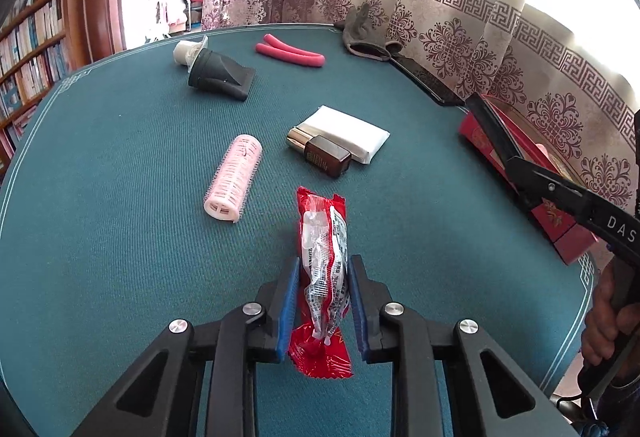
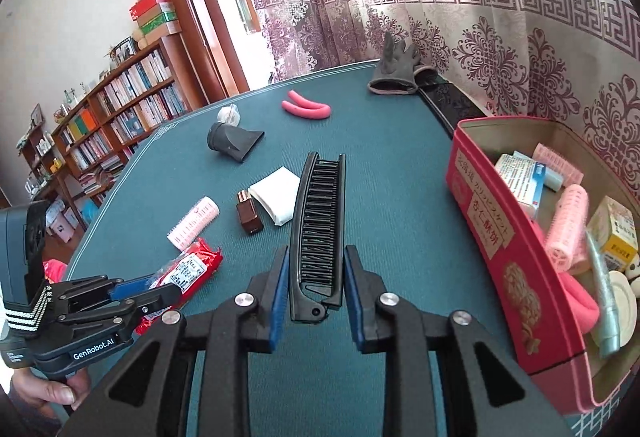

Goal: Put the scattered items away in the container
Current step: 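Grasp the black comb with the right tool while the left tool holds the packet, then carry the packet and comb over the red tin and open both tools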

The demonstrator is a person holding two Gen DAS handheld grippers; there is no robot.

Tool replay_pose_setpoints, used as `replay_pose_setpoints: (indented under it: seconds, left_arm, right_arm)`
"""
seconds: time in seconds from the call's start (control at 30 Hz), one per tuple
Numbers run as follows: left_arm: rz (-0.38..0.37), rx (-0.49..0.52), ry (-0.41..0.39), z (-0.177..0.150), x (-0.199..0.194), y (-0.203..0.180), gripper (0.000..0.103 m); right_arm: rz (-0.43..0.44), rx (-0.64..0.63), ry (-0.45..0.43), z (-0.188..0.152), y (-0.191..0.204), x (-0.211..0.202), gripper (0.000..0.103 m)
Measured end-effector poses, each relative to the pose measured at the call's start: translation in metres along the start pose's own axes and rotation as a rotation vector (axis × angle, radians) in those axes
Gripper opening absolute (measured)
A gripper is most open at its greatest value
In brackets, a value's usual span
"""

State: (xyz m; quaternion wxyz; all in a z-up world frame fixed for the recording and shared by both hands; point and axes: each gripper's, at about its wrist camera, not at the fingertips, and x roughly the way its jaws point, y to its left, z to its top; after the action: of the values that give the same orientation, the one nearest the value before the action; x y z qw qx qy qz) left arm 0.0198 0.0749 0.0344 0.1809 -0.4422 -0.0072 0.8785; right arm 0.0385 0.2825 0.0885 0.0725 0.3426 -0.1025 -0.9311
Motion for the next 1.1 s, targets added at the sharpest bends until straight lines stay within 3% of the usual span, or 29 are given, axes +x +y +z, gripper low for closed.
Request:
replay_pose_setpoints:
  seconds: [0.23, 0.37, 0.53, 0.77, 1.1]
  left_arm:
    - [0.030, -0.009, 0.065, -0.006, 0.024, -0.005, 0.029]
    - [0.058, -0.006, 0.043, -0.002, 0.027, -0.010, 0.029]
    - [0.039, 0.006, 0.006, 0.009, 0.017, -0.023, 0.028]
    - [-0.034, 0.075, -0.048, 0.036, 0.002, -0.064, 0.028]
    - [-0.137, 0.180, -0.100, 0.069, -0.003, -0.133, 0.028]
  right_arm:
    - [-0.025, 0.038, -0.031, -0.002, -0.023, -0.015, 0.028]
    - [-0.015, 0.041, -0.041, -0.003, -0.028, -0.019, 0.028]
    - [-0.019, 0.052, -0.084, 0.000, -0.039, -0.034, 0.028]
    - [-0.114, 0.126, -0.168, 0.003, -0.084, -0.066, 0.028]
    - [-0.210, 0.237, -0.186, -0.006, -0.148, -0.090, 0.028]
